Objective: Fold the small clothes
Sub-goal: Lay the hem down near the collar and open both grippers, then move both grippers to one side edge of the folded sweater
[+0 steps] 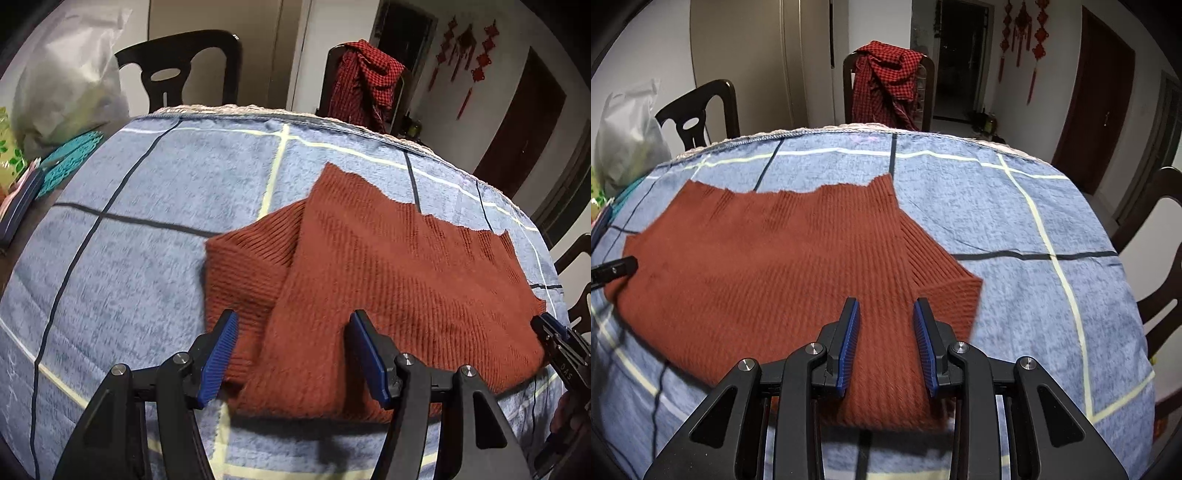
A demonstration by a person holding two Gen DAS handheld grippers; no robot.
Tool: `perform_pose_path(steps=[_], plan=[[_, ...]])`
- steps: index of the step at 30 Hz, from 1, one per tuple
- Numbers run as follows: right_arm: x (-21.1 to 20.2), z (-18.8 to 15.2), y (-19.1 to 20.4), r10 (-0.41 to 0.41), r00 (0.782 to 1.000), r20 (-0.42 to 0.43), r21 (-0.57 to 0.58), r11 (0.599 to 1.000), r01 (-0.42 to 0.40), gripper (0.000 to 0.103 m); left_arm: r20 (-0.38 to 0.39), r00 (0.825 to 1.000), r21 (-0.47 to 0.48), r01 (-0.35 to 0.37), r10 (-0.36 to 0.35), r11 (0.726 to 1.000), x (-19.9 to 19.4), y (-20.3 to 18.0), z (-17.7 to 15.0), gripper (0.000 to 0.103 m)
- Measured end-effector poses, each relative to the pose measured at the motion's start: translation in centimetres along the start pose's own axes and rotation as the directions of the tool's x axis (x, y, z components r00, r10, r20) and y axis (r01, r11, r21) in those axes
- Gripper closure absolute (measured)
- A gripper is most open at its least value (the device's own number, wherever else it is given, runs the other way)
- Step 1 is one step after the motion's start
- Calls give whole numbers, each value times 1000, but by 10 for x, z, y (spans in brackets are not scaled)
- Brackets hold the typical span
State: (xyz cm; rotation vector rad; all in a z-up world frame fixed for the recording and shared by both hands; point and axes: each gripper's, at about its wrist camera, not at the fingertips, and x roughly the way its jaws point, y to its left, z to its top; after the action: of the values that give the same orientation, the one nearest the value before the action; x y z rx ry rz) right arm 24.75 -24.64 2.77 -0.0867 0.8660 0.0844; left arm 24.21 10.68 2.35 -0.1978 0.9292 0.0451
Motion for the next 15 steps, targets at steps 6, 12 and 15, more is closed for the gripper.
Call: perform_pose_path(steps=[6,12,15], plan=[[-10,-6,-3,-16,1000,12,13,1000,16,72,-7,999,-12,-36,35,999,-3,10,-8,38],[-8,-18,-1,1,1000,11,-24,1000,0,71,-16,1000,-44,-6,5,999,-2,21,-16,36],[-10,-18,-7,9,1000,-12,0,1000,-9,66,-18,1000,-38,-1,0,999,-2,22,-18,36]])
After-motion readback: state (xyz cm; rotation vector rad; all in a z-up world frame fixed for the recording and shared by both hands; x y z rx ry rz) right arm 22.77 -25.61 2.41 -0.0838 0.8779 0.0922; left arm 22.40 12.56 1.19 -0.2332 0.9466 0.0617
